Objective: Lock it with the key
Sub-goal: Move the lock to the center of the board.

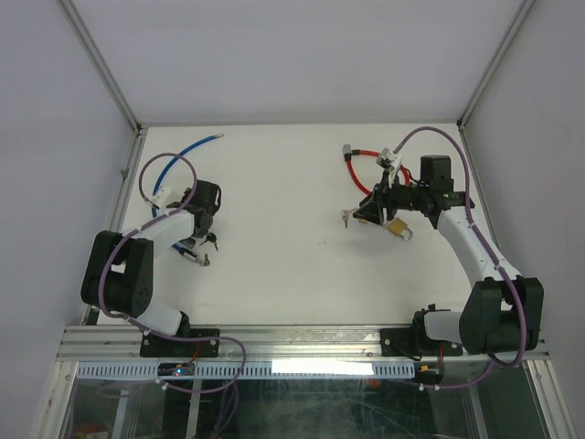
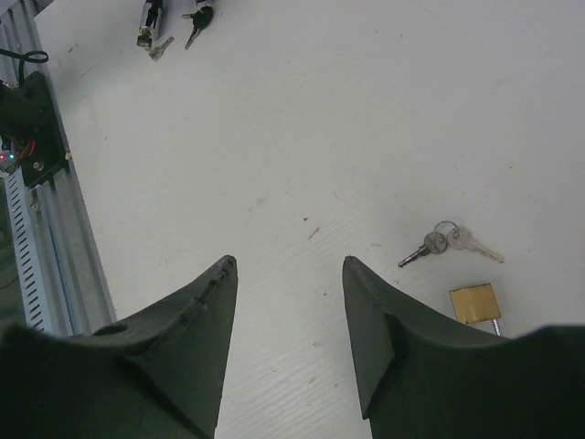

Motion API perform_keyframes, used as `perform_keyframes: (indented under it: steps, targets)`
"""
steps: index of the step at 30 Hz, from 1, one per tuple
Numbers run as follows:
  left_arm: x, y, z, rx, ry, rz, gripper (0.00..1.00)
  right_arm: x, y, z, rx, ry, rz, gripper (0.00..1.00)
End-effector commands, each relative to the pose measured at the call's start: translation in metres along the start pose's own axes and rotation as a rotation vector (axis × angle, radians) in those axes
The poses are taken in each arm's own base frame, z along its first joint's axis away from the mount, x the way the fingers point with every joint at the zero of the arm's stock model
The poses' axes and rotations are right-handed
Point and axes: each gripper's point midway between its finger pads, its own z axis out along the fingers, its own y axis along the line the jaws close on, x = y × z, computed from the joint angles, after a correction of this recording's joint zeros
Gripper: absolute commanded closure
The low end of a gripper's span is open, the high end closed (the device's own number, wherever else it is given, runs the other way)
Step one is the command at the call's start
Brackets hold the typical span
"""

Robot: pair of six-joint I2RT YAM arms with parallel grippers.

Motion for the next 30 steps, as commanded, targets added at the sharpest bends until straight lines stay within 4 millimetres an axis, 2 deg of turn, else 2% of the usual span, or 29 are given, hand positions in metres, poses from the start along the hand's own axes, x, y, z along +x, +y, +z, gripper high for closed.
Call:
perform_keyframes:
  steps: [1, 7, 18, 19, 21, 23, 24, 25, 30]
  targets:
    - [-0.017, -0.022, 0.007, 0.042, -0.031, -0.026, 0.11, -0.017, 0.000, 0.000, -0.002, -0.021, -0.062, 0.48]
    - [-0.013, -0.018, 0.021, 0.015, -0.002, -0.019, 0.29, -0.017, 0.001, 0.000, -0.003, -0.018, -0.068, 0.48]
    - [-0.002, -0.022, 0.024, 0.033, 0.047, 0.025, 0.46, -0.016, 0.004, 0.004, -0.019, -0.011, -0.070, 0.48]
    - [-0.001, -0.023, 0.024, 0.036, 0.052, 0.033, 0.49, -0.015, 0.004, 0.004, -0.019, -0.010, -0.068, 0.48]
    - [0.001, -0.025, 0.024, 0.046, 0.060, 0.046, 0.62, -0.016, 0.004, 0.003, -0.016, -0.010, -0.069, 0.48]
    - [0.002, -0.026, 0.024, 0.056, 0.068, 0.063, 0.84, -0.016, 0.004, 0.003, -0.015, -0.012, -0.072, 0.48]
    - [0.002, -0.027, 0.023, 0.059, 0.072, 0.067, 0.91, -0.017, 0.005, 0.003, -0.017, -0.014, -0.074, 0.48]
    - [0.003, -0.028, 0.022, 0.066, 0.076, 0.071, 0.95, -0.017, 0.005, 0.003, -0.018, -0.014, -0.073, 0.48]
    - [-0.002, -0.036, 0.008, 0.138, 0.089, 0.074, 0.99, -0.017, 0.007, 0.003, -0.028, -0.018, -0.074, 0.48]
